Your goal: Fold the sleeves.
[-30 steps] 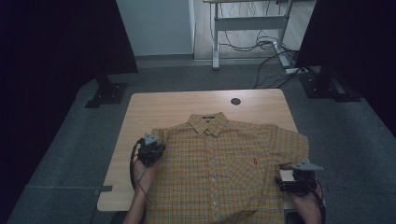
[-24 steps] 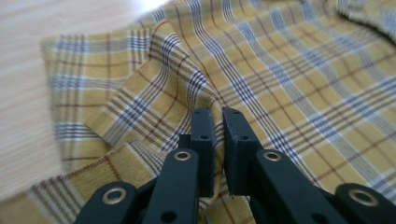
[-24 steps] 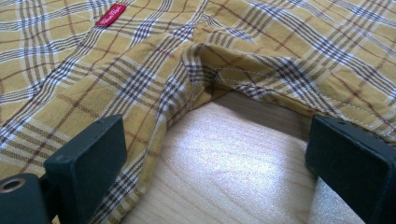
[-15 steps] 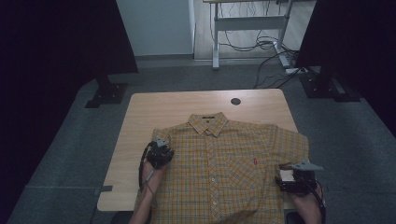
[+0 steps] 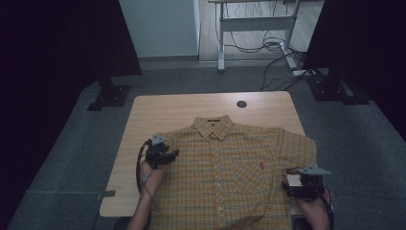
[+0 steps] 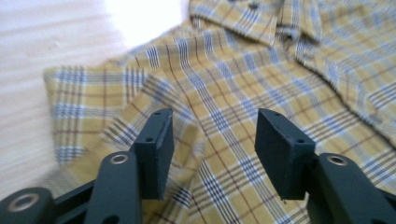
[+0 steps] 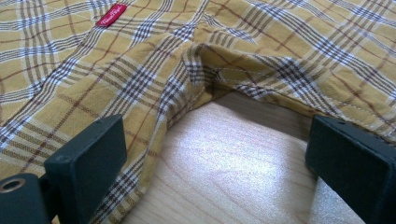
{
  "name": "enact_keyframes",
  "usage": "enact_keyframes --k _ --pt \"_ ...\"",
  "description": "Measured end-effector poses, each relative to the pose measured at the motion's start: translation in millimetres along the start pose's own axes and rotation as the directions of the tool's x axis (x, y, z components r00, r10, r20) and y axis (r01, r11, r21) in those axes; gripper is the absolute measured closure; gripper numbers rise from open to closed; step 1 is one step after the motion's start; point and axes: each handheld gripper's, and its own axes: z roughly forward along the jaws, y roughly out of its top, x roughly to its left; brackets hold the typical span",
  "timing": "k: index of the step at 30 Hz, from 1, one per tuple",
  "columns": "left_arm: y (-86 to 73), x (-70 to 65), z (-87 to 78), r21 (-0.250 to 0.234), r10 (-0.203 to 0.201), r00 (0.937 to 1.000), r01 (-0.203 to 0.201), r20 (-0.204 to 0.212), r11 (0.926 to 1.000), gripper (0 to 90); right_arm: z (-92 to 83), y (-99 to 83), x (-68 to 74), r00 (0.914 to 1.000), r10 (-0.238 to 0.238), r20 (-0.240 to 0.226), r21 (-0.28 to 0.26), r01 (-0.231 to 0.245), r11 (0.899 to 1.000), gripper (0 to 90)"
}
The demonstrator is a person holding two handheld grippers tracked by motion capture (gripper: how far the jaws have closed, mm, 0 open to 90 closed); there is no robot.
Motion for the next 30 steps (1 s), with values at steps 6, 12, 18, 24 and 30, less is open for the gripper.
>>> enact_keyframes --k 6,12,18,24,30 --pt "9.1 8.8 -15.3 -0.040 0.012 0.9985 -0.014 -0.054 0.9991 39.4 0.0 0.0 0.0 1.0000 0.000 0.000 0.000 0.000 1.000 4.9" --pt "11.2 27.9 -30.7 -0.072 -0.013 0.9945 0.005 -0.104 0.9974 31.4 0.1 0.0 0.0 1.0000 -0.002 -0.002 -0.001 0.002 1.000 4.9" --pt "6.7 51.2 -41.0 -0.074 -0.041 0.9852 0.029 -0.166 0.9968 23.0 0.1 0.0 0.1 1.0000 -0.002 -0.002 -0.001 0.002 1.000 4.9" --pt "-7.0 75.6 -44.8 -0.082 -0.117 0.9711 0.102 -0.208 0.9914 20.0 0.1 0.0 0.1 1.0000 -0.002 -0.002 -0.001 0.002 1.000 4.9" --pt "-24.6 96.9 -46.5 -0.081 -0.196 0.9545 0.182 -0.225 0.9799 19.3 0.1 0.0 0.1 1.0000 -0.002 -0.002 -0.001 0.002 1.000 4.9"
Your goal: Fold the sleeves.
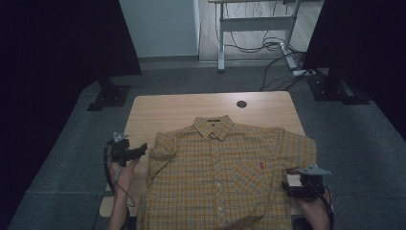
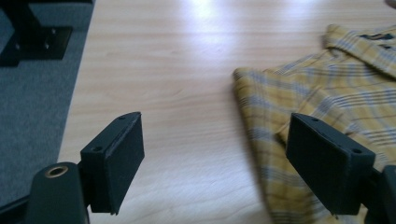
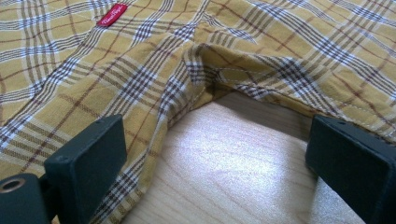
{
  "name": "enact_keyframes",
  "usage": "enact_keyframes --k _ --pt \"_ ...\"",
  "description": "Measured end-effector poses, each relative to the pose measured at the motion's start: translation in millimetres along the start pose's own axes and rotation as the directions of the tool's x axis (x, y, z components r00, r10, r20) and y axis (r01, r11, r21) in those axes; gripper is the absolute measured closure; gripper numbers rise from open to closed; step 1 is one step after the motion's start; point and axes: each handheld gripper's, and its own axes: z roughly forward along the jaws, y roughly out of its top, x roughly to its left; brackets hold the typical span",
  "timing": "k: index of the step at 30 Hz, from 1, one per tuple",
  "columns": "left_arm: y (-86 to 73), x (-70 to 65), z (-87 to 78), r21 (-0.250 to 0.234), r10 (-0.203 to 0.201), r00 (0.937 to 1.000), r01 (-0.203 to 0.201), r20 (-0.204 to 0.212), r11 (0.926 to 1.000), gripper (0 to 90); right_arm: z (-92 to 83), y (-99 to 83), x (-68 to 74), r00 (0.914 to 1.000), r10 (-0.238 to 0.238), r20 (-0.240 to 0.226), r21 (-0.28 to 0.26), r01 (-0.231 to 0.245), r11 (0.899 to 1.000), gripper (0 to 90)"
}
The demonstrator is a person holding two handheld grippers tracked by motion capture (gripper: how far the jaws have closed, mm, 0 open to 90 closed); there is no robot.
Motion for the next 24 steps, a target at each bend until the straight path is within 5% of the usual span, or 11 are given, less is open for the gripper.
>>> enact_keyframes --k 9,19,24 --pt "-22.1 5.9 14.6 0.075 -0.016 0.9998 0.015 0.011 0.9971 19.3 0.0 0.0 0.0 1.0000 0.000 0.000 0.000 0.000 1.000 4.9" --pt "-40.7 -17.8 24.7 0.099 0.010 0.9976 -0.017 0.068 0.9949 19.1 0.0 0.0 0.1 1.0000 0.000 0.000 0.000 0.000 1.000 4.9" --pt "-42.2 -36.7 24.4 0.091 0.057 0.9937 -0.066 0.096 0.9937 19.0 0.0 0.0 0.2 1.0000 0.000 0.000 0.000 0.000 1.000 4.9"
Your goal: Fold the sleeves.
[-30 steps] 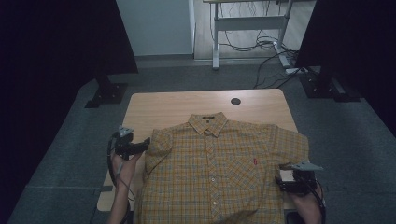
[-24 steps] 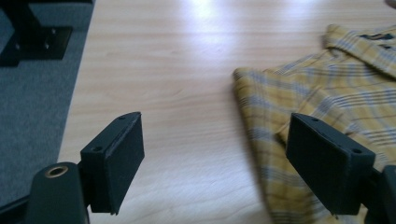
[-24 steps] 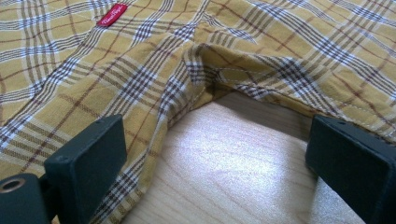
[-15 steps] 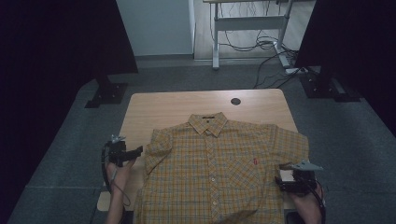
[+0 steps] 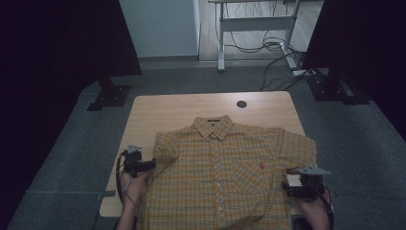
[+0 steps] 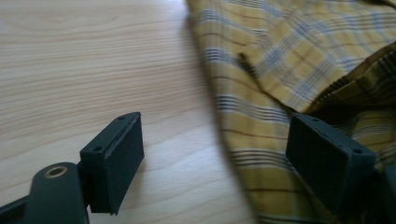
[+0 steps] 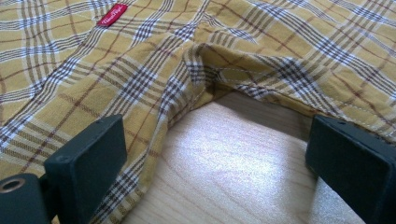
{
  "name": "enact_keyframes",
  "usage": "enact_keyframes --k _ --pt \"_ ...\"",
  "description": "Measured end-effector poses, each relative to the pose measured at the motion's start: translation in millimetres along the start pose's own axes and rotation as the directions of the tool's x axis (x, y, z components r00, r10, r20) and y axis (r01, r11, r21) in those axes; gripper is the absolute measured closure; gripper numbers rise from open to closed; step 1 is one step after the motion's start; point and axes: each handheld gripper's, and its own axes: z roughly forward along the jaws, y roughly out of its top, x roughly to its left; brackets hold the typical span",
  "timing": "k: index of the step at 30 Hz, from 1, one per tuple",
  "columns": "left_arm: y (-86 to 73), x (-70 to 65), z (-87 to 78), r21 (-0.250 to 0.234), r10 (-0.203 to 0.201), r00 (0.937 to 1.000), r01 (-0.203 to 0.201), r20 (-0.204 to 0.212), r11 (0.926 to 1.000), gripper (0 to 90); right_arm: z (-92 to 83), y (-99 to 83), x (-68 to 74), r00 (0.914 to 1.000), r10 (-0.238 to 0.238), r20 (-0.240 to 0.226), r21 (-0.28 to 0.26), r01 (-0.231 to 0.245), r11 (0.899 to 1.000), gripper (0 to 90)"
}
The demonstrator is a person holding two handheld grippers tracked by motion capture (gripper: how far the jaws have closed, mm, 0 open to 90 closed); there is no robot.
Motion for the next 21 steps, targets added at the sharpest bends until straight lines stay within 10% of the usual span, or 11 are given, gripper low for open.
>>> enact_keyframes --k 12,21 --pt "7.8 -47.3 2.0 -0.011 0.135 0.9897 -0.135 0.048 0.9908 19.0 0.0 0.0 0.0 1.0000 0.000 0.000 0.000 0.000 1.000 4.9" --pt "16.7 -58.2 3.5 0.001 0.171 0.9847 -0.171 0.033 0.9852 18.9 0.0 0.0 0.0 1.0000 0.000 0.000 0.000 0.000 1.000 4.9"
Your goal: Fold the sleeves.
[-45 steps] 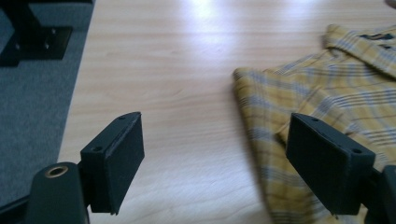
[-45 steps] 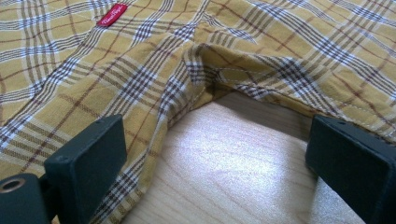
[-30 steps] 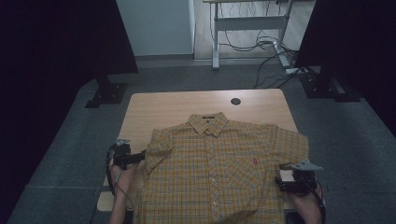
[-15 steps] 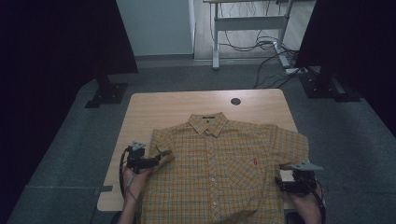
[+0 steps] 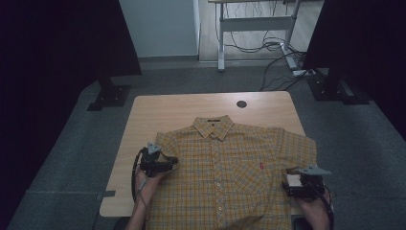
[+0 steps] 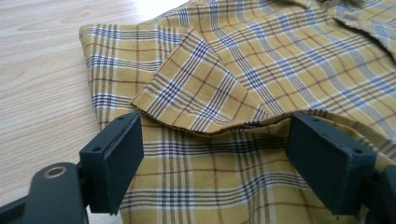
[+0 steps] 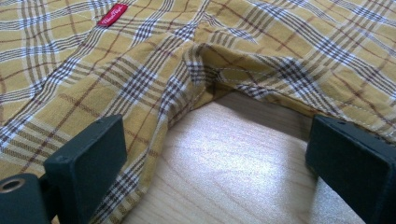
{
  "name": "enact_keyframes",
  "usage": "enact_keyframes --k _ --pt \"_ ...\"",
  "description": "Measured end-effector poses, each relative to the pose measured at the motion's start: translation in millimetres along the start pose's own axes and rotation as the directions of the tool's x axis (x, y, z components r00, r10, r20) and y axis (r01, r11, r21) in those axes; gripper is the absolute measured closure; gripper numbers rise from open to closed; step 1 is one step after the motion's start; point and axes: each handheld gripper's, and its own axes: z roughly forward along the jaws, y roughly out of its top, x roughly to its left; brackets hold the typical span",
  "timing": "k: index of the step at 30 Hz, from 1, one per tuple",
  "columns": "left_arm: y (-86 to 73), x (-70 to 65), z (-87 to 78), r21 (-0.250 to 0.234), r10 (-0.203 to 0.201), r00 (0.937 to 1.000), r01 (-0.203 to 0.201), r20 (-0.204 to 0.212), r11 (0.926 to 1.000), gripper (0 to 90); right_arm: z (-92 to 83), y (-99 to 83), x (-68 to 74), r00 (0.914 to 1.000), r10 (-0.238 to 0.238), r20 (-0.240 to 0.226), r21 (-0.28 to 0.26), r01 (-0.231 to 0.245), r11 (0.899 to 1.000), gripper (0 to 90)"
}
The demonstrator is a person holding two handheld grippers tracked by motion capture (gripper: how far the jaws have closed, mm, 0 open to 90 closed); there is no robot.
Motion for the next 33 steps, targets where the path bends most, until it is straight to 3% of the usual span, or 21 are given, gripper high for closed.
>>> enact_keyframes --k 3,6,10,15,22,27,30,33 --pt "-2.3 -2.1 1.4 0.020 0.021 0.9998 -0.021 0.001 0.9996 18.9 0.0 0.0 0.0 1.0000 0.000 0.000 0.000 0.000 1.000 4.8" --pt "-6.1 -2.4 5.1 0.055 0.051 0.9982 -0.049 -0.031 0.9973 19.2 0.0 0.0 0.0 1.0000 0.000 0.000 0.000 0.000 1.000 4.8" --pt "-8.6 4.6 11.7 0.073 0.033 0.9974 -0.028 -0.064 0.9969 19.3 0.0 0.0 0.0 1.0000 0.000 0.000 0.000 0.000 1.000 4.8" --pt "-1.4 9.2 19.2 0.082 0.040 0.9936 -0.031 -0.105 0.9961 19.7 0.0 0.0 0.0 1.0000 0.000 0.000 0.000 0.000 1.000 4.8" --pt "17.6 -4.4 20.0 0.046 0.062 0.9942 -0.058 -0.088 0.9972 20.3 0.0 0.0 0.0 1.0000 0.000 0.000 0.000 0.000 1.000 4.8" --pt "25.4 -20.9 25.9 0.036 0.084 0.9953 -0.082 -0.048 0.9960 20.3 0.0 0.0 0.0 1.0000 -0.001 -0.001 0.000 0.001 1.000 4.8" --pt "24.7 -21.0 27.7 0.046 0.086 0.9954 -0.084 -0.042 0.9954 20.2 0.0 0.0 0.2 1.0000 -0.002 -0.004 0.000 0.002 1.000 4.8" --pt "23.3 -14.9 26.5 0.049 0.063 0.9970 -0.061 -0.045 0.9970 19.5 0.0 0.0 0.2 1.0000 -0.004 -0.006 0.000 0.004 1.000 4.7"
